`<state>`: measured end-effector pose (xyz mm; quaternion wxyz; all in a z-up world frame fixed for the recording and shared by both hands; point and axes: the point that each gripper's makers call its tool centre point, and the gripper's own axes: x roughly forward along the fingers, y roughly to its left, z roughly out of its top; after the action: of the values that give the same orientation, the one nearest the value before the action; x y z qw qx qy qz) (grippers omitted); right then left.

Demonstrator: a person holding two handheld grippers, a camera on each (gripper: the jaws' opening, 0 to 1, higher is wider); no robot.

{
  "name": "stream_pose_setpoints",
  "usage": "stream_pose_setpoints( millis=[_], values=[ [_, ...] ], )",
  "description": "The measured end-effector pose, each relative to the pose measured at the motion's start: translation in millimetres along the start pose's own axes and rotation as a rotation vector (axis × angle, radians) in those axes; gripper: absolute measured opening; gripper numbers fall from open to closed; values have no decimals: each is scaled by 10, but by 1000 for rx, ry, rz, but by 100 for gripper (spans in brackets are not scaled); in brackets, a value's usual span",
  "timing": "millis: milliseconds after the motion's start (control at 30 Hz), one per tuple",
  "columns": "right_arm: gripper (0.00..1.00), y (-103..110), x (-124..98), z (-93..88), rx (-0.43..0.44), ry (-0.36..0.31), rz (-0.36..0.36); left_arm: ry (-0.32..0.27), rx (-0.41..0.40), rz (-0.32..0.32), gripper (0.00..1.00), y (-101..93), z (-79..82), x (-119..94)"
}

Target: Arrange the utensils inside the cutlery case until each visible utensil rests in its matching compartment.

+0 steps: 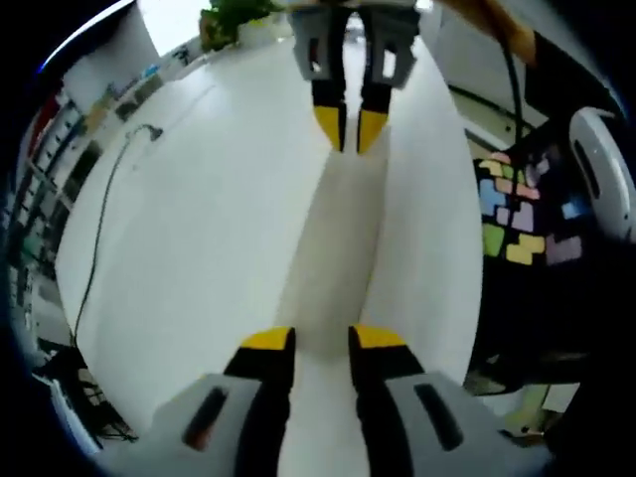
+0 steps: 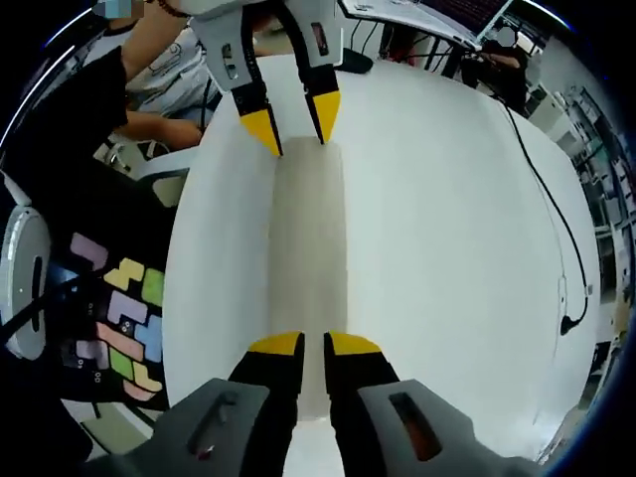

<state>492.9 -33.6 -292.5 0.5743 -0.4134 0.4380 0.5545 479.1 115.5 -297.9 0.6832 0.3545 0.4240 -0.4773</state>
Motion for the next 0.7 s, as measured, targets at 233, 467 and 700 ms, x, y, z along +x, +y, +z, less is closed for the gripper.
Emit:
stream_pose_setpoints(
  millis=[233, 467, 700],
  values=[
    [7, 78, -3, -256, 21, 35, 11, 60, -14, -32, 23, 56, -46, -5],
    [7, 128, 27, -301, 14, 53, 22, 150, 0, -53, 23, 106, -70, -3],
    [6, 124, 67, -315, -5, 73, 7, 231, 24, -54, 23, 106, -92, 6]
  ],
)
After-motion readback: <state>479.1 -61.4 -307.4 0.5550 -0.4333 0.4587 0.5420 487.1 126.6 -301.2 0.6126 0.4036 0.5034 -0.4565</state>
